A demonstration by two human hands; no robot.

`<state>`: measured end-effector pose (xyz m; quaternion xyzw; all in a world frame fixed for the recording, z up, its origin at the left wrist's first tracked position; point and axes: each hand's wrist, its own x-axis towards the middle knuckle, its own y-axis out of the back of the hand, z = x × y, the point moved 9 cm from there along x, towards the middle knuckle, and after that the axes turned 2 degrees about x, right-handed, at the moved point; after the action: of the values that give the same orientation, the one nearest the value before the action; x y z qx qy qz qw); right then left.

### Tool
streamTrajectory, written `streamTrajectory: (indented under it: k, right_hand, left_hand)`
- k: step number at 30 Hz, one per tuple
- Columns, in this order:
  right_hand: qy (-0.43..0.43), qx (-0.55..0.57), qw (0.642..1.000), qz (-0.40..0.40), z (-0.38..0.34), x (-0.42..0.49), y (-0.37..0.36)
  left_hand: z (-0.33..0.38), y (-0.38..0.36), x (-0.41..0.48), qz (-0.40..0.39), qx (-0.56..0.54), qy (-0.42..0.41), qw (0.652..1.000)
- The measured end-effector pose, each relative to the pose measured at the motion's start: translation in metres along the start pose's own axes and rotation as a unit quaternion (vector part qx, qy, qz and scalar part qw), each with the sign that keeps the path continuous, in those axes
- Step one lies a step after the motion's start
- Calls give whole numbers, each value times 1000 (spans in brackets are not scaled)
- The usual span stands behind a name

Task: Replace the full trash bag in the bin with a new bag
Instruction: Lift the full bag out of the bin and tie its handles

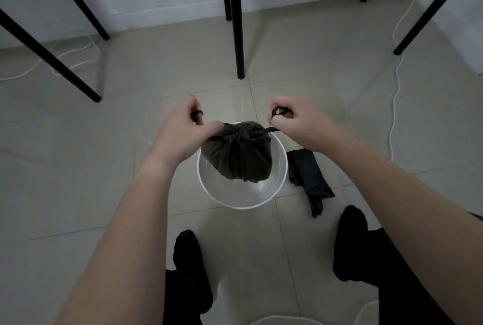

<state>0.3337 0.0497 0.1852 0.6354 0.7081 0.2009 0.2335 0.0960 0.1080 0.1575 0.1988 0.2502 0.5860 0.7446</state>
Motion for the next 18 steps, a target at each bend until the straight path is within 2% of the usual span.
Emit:
streamTrajectory:
  k: [7, 12, 15, 18]
  right_hand:
    - [44, -113, 992, -28, 4, 2, -12]
    - [60, -231, 971, -18, 1, 2, -30]
    - [56, -300, 952, -13, 6, 0, -42]
    - [69, -313, 947, 28, 5, 1, -39]
  left_hand:
    - [-1, -38, -4, -113, 103, -37, 988]
    - [2, -50, -1, -76, 193, -41, 977]
    - [7, -47, 1, -52, 169, -65, 982]
    - [8, -52, -3, -79, 100, -70, 989]
